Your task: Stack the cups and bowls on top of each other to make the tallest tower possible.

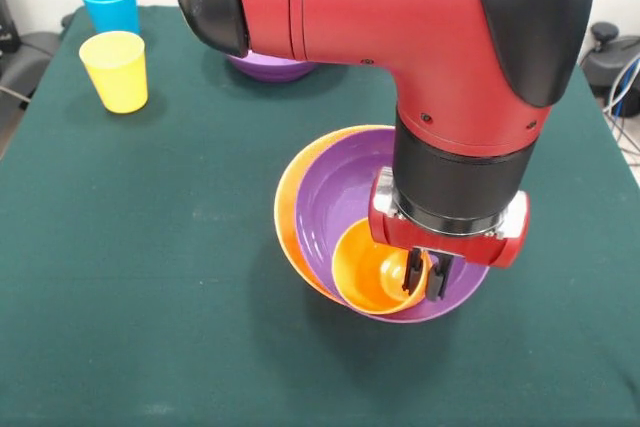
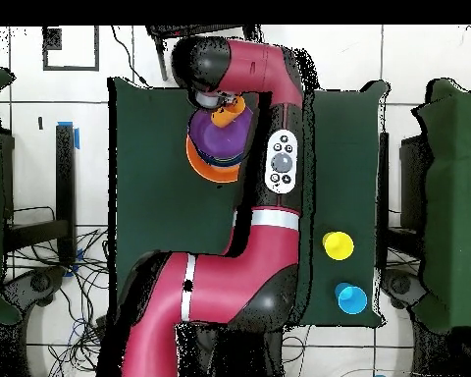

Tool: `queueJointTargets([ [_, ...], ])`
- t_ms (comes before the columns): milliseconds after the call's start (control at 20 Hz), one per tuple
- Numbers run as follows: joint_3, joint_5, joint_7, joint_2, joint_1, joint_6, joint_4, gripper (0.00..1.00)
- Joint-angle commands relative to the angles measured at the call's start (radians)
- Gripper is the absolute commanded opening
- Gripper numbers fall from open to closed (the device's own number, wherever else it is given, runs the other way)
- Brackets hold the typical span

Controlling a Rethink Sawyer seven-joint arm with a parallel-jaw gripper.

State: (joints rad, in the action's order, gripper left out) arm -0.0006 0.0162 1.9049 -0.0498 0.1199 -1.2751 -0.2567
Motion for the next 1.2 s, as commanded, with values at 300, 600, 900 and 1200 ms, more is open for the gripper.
queueJointTargets([
  [300,0.025,0.03,-0.029,0.204,-0.005,-0.002,-0.322,0.0],
  [600,0.013,0.027,-0.042,0.363,-0.001,0.051,-0.562,0.0],
  [900,0.019,0.011,-0.036,0.427,0.001,0.133,-0.696,0.0],
  [1200,0.023,0.0,-0.023,0.434,0.001,0.112,-0.688,0.0],
])
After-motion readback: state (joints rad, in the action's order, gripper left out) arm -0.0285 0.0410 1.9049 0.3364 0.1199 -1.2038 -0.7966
